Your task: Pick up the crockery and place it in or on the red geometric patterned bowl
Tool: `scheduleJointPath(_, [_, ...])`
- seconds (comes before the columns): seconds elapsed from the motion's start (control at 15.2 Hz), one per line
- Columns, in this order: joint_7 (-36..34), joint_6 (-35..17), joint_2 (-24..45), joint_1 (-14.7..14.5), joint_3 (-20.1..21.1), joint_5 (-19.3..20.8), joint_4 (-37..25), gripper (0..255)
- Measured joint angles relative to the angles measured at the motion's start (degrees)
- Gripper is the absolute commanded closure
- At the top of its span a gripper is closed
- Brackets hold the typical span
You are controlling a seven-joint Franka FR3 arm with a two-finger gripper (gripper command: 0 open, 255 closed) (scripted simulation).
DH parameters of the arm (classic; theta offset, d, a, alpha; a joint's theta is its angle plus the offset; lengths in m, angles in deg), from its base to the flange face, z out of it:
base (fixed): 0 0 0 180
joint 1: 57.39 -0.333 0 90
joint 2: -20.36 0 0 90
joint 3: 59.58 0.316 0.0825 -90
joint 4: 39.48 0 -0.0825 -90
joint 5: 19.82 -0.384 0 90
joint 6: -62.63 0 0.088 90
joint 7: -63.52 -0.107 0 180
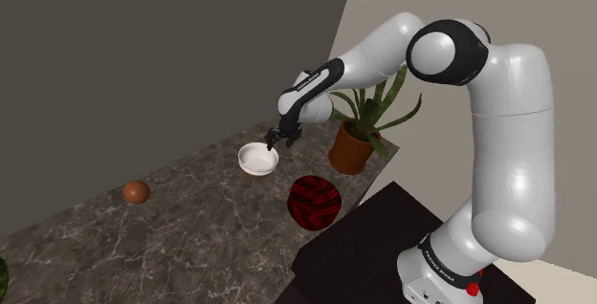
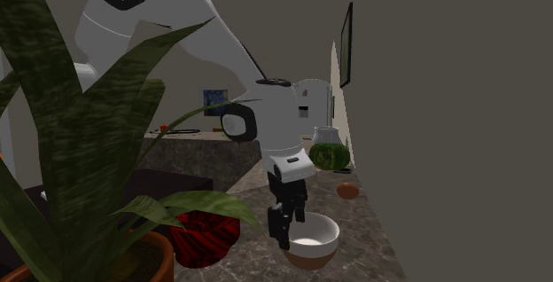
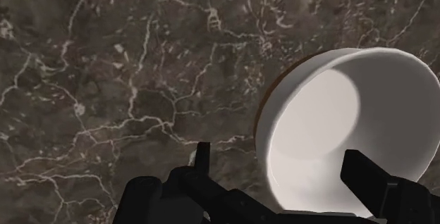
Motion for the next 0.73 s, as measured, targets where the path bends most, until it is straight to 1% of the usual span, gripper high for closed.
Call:
scheduleJointPath(0.46, [0.2,-2.5,6.4,0.0,0.8,-0.5,-3.9,0])
scheduleJointPath(0.73, [0.3,-2.9,7.3,0.0,0.9,-0.6,-4.4,0])
